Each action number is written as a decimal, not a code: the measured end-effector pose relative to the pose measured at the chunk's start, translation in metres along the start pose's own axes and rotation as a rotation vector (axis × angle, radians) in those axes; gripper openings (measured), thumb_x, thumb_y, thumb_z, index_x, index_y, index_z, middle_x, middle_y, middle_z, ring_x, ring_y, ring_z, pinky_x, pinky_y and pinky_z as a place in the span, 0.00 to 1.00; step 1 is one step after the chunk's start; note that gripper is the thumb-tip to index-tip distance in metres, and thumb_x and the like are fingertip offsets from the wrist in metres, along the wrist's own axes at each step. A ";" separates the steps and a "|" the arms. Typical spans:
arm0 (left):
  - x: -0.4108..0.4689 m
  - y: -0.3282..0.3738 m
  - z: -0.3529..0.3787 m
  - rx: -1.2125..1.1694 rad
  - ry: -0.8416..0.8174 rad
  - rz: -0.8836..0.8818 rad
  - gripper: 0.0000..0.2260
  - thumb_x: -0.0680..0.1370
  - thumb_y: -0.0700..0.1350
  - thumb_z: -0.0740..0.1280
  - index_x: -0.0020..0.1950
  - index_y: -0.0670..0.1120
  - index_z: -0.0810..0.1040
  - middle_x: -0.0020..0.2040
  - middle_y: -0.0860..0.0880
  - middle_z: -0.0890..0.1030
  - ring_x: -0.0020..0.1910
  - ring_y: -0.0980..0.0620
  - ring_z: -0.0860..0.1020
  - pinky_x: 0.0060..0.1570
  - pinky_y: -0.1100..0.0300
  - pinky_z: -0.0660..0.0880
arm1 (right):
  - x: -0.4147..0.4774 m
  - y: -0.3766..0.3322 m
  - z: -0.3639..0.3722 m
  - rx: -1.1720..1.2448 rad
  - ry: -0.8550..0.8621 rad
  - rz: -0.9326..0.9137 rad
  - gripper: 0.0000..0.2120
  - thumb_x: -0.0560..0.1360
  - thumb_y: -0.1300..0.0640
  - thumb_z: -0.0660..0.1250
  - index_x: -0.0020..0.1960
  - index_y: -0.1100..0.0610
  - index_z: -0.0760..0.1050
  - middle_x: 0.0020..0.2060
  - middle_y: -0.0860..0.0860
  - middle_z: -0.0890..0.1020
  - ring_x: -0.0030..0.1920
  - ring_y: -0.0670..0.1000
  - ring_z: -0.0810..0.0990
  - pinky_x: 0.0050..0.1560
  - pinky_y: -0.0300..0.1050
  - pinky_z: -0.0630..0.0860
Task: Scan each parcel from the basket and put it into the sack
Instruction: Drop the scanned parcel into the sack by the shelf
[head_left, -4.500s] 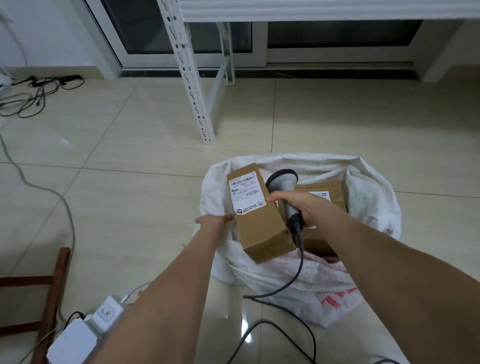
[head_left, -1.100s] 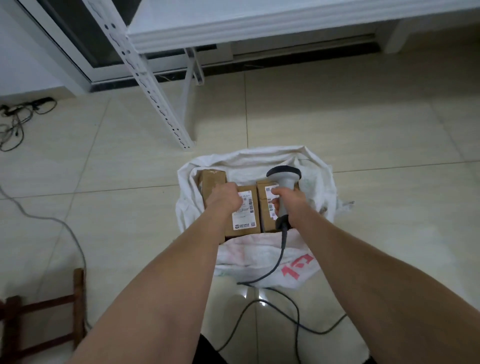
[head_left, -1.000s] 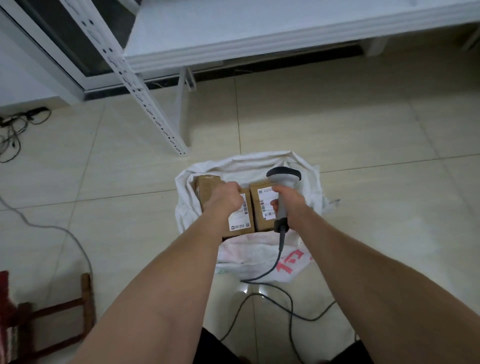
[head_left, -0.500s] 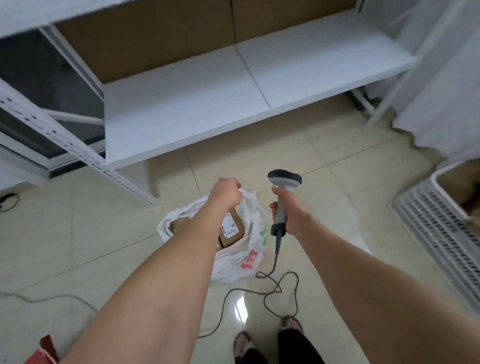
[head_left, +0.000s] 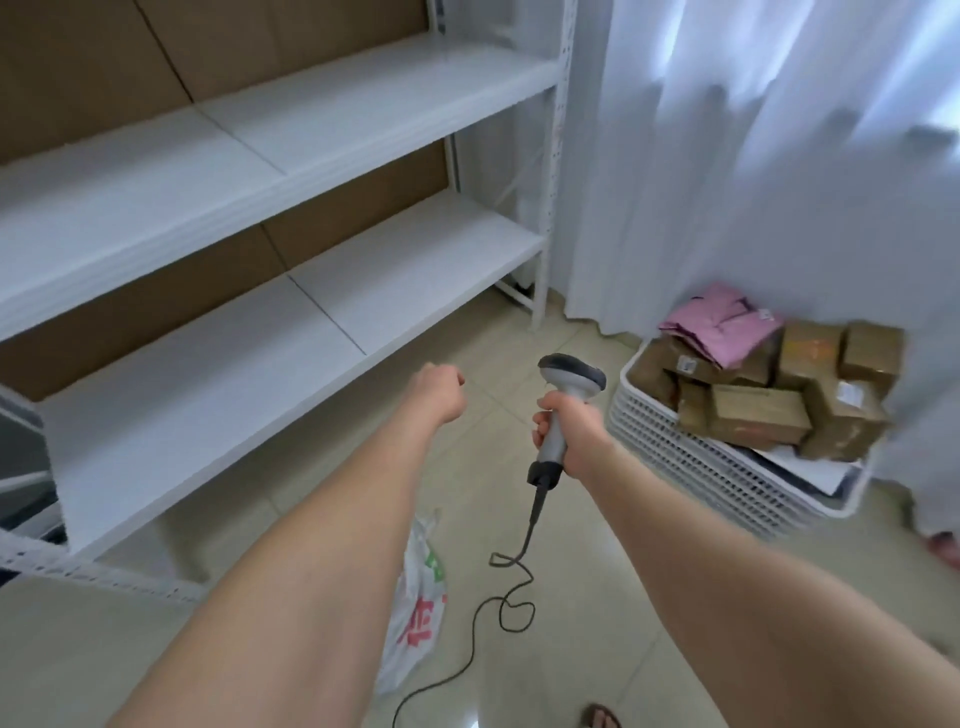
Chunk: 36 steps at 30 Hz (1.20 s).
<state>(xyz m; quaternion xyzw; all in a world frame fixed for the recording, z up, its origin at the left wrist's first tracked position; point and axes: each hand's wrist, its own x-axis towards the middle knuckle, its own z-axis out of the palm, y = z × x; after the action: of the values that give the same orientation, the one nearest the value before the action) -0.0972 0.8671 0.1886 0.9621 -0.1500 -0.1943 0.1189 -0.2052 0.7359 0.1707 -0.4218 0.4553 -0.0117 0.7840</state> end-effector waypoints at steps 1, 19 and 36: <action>0.000 0.021 -0.002 0.015 0.000 0.031 0.21 0.77 0.36 0.56 0.68 0.49 0.73 0.70 0.44 0.69 0.67 0.44 0.70 0.65 0.54 0.69 | -0.002 -0.012 -0.013 0.027 0.014 -0.010 0.05 0.76 0.67 0.63 0.42 0.61 0.70 0.29 0.54 0.73 0.25 0.49 0.69 0.30 0.41 0.72; 0.065 0.406 0.101 0.186 -0.115 0.342 0.20 0.76 0.38 0.58 0.67 0.44 0.73 0.66 0.41 0.72 0.65 0.41 0.71 0.64 0.50 0.70 | 0.085 -0.201 -0.314 0.378 0.186 -0.016 0.03 0.75 0.65 0.65 0.42 0.61 0.74 0.32 0.52 0.77 0.32 0.48 0.75 0.38 0.42 0.74; 0.299 0.543 0.202 0.240 -0.289 0.254 0.23 0.75 0.44 0.64 0.70 0.45 0.67 0.65 0.42 0.72 0.63 0.40 0.72 0.61 0.44 0.72 | 0.327 -0.312 -0.401 0.373 0.344 0.089 0.02 0.73 0.65 0.66 0.44 0.61 0.75 0.31 0.52 0.78 0.31 0.48 0.76 0.38 0.43 0.77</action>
<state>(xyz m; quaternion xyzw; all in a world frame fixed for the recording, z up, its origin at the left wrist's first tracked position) -0.0479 0.2297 0.0624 0.9050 -0.3073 -0.2942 0.0045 -0.1897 0.1424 0.0581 -0.2414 0.5901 -0.1327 0.7589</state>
